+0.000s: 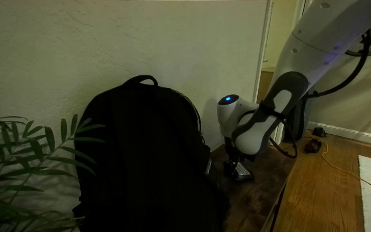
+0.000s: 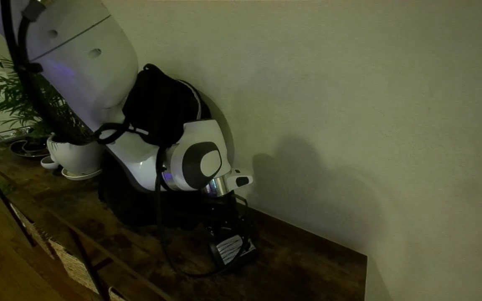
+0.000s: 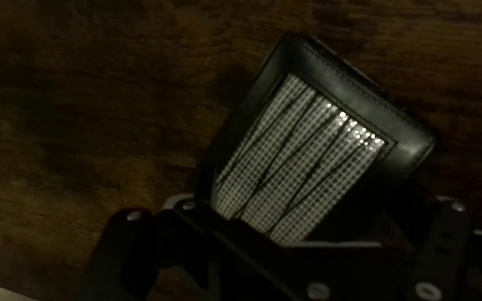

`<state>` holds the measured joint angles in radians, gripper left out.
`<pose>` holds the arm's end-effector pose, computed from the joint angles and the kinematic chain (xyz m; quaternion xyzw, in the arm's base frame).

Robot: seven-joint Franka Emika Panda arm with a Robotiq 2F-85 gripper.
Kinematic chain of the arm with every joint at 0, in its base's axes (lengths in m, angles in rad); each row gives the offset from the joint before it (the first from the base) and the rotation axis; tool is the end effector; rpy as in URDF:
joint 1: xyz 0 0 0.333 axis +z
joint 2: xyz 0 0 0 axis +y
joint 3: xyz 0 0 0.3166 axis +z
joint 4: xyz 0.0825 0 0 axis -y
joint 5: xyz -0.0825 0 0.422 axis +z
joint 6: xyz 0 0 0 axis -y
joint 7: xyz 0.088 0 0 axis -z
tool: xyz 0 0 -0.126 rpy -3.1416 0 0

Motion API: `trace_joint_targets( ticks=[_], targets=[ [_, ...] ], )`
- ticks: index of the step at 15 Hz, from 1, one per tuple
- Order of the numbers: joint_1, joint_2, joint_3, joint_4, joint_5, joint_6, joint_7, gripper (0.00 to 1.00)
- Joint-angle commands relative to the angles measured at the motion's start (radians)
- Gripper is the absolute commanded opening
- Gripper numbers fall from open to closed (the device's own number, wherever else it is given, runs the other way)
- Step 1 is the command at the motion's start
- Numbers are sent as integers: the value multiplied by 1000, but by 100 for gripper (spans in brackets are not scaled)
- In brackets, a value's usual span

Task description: Pick up the wallet from the table and put it in the black bag.

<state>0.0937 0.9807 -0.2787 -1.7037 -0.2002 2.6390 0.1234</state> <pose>0.6514 -0.1195 -0.0110 0.9866 -0.0064 -0.0188 0.1617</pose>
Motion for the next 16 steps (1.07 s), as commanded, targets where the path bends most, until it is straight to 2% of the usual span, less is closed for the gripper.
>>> trace_joint_targets(
  ticks=[1, 16],
  targets=[
    [-5, -101, 6, -132, -56, 25, -61, 100],
    [-58, -175, -18, -252, -73, 30, -83, 100]
  ],
)
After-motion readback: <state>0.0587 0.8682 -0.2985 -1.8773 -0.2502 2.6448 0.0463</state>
